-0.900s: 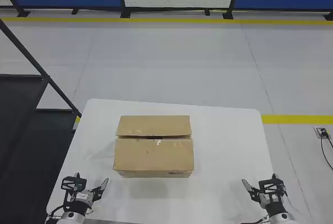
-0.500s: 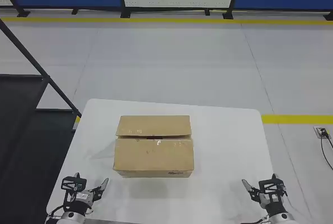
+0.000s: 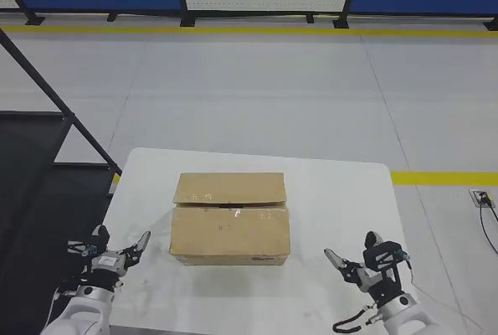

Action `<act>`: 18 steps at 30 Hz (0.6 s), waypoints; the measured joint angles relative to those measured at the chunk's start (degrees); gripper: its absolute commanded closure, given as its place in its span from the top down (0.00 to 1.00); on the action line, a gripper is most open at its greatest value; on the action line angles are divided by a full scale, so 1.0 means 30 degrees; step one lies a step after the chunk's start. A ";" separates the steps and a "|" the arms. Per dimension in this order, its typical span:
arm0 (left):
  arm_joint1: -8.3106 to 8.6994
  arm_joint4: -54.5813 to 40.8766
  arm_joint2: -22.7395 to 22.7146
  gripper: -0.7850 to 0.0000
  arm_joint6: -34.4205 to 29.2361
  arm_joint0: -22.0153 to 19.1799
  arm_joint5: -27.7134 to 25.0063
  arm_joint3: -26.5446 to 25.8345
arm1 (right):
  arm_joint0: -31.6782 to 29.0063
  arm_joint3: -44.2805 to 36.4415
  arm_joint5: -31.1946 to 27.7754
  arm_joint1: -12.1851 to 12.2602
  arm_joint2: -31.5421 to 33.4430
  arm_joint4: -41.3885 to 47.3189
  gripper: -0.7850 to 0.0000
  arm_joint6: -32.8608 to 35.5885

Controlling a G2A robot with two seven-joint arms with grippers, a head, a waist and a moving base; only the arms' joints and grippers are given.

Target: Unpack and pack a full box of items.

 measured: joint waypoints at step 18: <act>-0.0095 -0.3012 0.0063 1.00 -0.0967 -0.1673 -0.0526 0.0885 | 0.2459 0.1247 -0.1197 -0.0213 -0.1120 0.3848 1.00 0.1230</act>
